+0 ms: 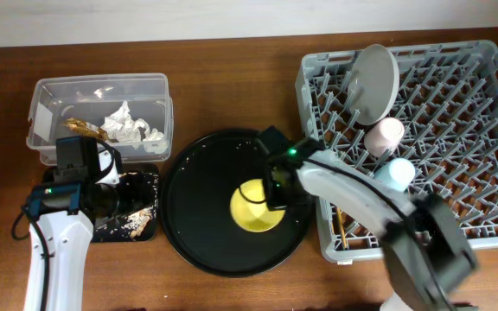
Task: Sort waste into correct bins and load items into the dishwasher rack
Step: 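Grasp the yellow bowl with the right gripper and place it in the rack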
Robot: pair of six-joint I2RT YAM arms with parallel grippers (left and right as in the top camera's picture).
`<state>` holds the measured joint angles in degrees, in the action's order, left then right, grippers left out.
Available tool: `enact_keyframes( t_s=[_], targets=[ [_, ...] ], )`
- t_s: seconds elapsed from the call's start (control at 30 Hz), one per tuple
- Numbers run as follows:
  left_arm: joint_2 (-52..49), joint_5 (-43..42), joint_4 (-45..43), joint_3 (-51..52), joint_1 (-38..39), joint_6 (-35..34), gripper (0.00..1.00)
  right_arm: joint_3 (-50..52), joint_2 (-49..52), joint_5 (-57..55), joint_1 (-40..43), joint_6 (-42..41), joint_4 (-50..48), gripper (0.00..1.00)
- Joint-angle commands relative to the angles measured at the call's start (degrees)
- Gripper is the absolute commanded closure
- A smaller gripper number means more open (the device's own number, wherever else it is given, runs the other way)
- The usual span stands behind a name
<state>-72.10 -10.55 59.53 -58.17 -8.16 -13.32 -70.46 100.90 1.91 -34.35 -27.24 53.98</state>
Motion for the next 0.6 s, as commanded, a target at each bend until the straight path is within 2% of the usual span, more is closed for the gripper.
enact_keyframes(
  t_s=[0.0, 0.07, 0.13, 0.2, 0.27, 0.4, 0.57],
  targets=[
    [0.4, -0.6, 0.1, 0.0, -0.1, -0.3, 0.24, -3.5, -16.7, -24.3, 1.1, -0.3, 2.0, 0.96],
    [0.4, -0.6, 0.1, 0.0, -0.1, -0.3, 0.24, -3.5, -23.3, -43.0, 2.8, -0.2, 2.6, 0.96],
    [0.4, -0.6, 0.1, 0.0, -0.1, -0.3, 0.24, -3.5, -23.2, -60.0, 3.6, -0.1, 3.9, 0.96],
    [0.4, -0.6, 0.1, 0.0, -0.1, -0.3, 0.24, -3.5, -19.9, -72.1, 5.6, -0.3, 5.0, 0.96],
    [0.4, -0.6, 0.1, 0.0, -0.1, -0.3, 0.24, -3.5, -12.7, -72.0, 8.9, -0.3, 6.7, 0.96],
    [0.4, -0.6, 0.2, 0.0, -0.1, -0.3, 0.24, -3.5, -2.4, -71.6, 8.9, -0.3, 7.3, 0.96],
    [0.4, -0.6, 0.2, 0.0, -0.1, -0.3, 0.24, -3.3, 0.1, -65.5, 8.9, -2.5, 9.6, 0.96]
  ],
)
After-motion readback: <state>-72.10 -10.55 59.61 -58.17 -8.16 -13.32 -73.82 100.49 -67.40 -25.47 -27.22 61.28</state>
